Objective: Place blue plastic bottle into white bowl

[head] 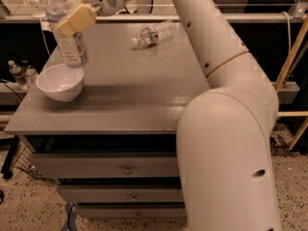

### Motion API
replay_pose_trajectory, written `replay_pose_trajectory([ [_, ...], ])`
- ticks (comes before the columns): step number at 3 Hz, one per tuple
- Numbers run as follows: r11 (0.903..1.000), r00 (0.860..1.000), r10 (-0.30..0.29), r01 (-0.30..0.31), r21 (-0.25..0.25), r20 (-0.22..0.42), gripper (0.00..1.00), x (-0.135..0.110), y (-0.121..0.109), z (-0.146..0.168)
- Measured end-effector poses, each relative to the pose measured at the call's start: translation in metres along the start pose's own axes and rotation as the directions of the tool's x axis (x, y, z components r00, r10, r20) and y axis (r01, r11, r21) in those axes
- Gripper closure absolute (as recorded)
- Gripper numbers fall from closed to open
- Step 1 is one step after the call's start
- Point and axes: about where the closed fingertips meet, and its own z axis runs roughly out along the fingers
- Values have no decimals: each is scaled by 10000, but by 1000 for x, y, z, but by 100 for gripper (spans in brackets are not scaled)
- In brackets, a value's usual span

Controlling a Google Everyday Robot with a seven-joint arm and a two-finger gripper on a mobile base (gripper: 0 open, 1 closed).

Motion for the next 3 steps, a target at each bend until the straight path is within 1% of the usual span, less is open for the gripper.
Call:
replay_pose_trajectory([
  [1, 9978, 9990, -443, 438, -506, -92, 100, -16, 2, 20],
  [2, 9943, 9984, -570, 565, -906, -27, 100, -19, 2, 35],
  [3, 9924, 9993, -359, 366, -1174, 77, 100, -8, 2, 46],
])
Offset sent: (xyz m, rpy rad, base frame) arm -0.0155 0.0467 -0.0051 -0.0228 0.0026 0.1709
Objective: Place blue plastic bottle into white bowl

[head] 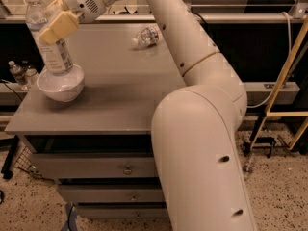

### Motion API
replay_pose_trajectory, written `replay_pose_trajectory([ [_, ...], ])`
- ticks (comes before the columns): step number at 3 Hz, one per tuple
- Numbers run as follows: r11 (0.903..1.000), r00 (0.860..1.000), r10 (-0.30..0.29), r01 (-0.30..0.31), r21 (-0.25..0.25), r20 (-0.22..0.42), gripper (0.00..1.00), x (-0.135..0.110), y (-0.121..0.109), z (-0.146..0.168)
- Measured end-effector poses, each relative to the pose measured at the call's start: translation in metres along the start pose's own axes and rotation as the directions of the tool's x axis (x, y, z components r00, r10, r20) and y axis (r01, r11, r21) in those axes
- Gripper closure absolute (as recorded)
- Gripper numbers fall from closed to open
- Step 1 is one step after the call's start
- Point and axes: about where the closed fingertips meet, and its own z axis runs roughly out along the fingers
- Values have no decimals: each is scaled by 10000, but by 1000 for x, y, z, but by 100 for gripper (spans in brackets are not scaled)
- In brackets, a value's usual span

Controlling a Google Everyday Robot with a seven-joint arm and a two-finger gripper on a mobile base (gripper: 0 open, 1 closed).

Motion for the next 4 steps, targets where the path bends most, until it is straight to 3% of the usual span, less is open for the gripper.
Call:
replay_pose_trajectory([
  [3, 9970, 9963, 778, -778, -11, 358, 100, 36, 4, 10],
  [4, 9950, 9945, 987, -981, -177, 347, 80, 39, 11, 23],
])
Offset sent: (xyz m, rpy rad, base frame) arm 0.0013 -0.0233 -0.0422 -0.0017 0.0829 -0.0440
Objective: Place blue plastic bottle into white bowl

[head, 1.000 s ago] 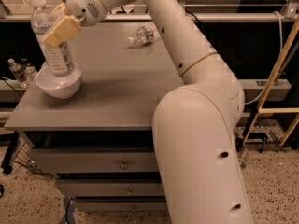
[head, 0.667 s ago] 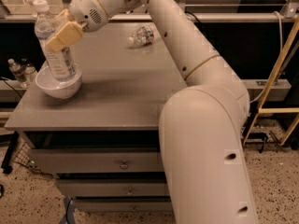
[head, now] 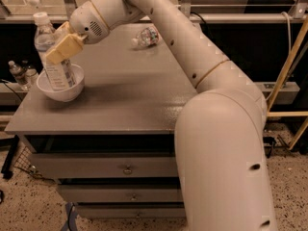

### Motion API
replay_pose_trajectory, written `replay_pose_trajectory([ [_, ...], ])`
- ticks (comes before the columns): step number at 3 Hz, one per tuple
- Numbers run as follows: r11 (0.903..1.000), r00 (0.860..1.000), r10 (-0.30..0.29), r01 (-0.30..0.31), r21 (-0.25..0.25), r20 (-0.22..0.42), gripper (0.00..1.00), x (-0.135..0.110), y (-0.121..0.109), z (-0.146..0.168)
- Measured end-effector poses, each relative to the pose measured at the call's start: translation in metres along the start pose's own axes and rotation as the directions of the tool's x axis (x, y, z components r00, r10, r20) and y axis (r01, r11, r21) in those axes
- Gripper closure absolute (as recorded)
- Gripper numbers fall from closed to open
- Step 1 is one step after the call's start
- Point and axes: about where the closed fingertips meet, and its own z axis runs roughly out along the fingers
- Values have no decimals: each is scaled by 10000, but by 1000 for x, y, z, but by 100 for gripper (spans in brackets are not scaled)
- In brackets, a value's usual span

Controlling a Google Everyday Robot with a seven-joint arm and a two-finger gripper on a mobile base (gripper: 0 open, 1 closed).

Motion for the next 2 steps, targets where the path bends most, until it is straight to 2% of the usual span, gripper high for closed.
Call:
replay_pose_trajectory([
  [2, 10000, 10000, -20, 20, -45, 30, 33, -1, -1, 5],
])
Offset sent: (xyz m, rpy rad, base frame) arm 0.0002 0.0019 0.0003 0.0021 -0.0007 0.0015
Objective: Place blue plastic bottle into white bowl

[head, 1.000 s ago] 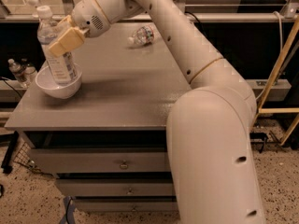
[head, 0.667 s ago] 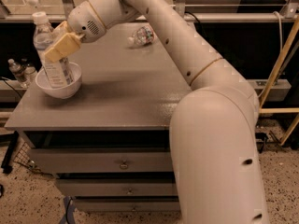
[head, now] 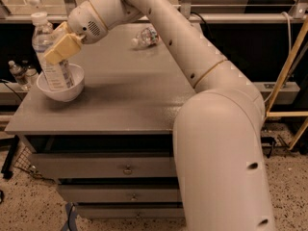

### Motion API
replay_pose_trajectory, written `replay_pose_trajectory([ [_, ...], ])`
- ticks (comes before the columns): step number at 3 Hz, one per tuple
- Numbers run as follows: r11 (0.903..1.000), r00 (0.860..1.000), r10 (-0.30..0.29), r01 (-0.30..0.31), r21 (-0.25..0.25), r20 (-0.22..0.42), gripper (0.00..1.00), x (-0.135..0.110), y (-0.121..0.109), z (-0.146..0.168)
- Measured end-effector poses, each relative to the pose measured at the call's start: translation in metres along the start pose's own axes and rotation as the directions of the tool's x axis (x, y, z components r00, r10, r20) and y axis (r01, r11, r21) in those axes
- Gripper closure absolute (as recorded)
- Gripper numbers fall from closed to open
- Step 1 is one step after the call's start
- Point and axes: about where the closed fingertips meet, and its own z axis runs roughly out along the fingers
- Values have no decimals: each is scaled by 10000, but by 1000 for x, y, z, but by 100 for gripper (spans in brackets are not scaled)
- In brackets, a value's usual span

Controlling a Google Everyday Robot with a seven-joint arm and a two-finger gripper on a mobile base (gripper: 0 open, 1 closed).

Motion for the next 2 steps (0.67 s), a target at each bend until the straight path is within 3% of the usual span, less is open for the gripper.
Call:
replay_pose_trajectory([
  [1, 10000, 10000, 0, 0, -36, 12, 10, 0, 0, 3],
  [2, 10000, 10000, 1, -1, -72, 23, 0, -1, -1, 6],
])
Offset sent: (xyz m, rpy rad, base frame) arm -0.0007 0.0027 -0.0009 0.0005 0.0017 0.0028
